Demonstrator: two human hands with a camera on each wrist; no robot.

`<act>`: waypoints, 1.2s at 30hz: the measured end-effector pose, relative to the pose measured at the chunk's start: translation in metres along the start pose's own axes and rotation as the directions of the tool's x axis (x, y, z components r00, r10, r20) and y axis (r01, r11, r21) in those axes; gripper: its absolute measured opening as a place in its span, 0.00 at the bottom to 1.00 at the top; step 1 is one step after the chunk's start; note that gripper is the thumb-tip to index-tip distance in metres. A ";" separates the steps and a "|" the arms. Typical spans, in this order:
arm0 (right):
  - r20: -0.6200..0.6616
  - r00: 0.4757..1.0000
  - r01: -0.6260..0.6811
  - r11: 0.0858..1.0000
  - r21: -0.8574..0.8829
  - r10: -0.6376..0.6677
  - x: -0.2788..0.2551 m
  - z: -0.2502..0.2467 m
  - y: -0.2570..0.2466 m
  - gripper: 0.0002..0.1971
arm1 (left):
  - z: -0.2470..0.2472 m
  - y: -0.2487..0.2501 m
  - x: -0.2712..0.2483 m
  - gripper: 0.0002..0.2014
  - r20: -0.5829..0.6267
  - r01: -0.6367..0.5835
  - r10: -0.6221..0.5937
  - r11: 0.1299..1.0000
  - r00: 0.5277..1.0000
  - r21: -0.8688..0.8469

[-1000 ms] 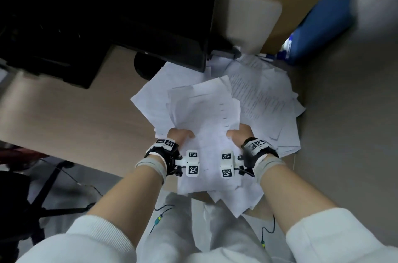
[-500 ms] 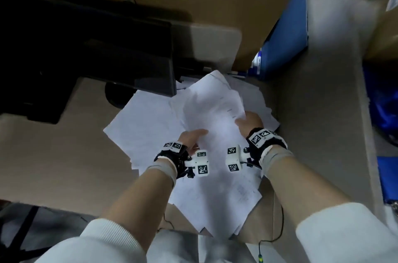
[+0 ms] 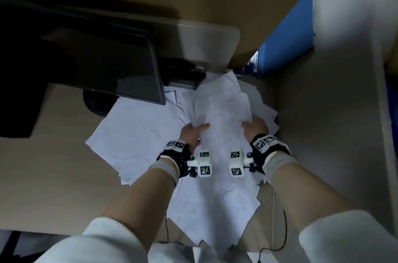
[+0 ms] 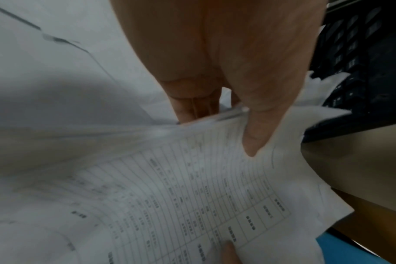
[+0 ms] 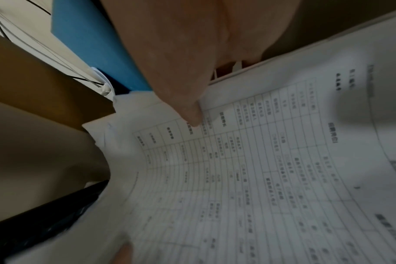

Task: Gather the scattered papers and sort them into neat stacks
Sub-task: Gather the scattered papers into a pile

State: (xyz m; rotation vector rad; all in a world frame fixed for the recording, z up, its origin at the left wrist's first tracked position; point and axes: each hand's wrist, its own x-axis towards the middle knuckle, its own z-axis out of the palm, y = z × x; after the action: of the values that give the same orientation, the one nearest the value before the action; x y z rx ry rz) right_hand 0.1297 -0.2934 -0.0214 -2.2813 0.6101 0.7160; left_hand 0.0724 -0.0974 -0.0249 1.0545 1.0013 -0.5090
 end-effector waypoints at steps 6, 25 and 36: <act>-0.062 0.998 -0.032 0.998 -0.050 0.029 0.014 0.000 0.016 0.16 | 0.014 -0.002 0.011 0.18 0.130 -0.028 0.043 0.994 0.991 -0.110; -0.074 0.978 -0.177 0.962 0.209 0.197 0.009 -0.003 0.033 0.18 | 0.009 -0.005 0.034 0.42 -0.043 -0.108 0.115 0.984 0.992 0.140; -0.143 0.978 -0.115 0.963 0.243 0.153 -0.027 -0.026 0.025 0.16 | -0.006 -0.011 -0.005 0.20 -0.124 -0.126 0.201 0.885 0.972 0.448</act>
State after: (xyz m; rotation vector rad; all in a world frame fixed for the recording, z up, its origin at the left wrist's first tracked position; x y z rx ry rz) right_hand 0.1038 -0.3219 0.0006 -2.1051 0.8851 0.4953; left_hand 0.0592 -0.0973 -0.0265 1.5956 0.9533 -0.5250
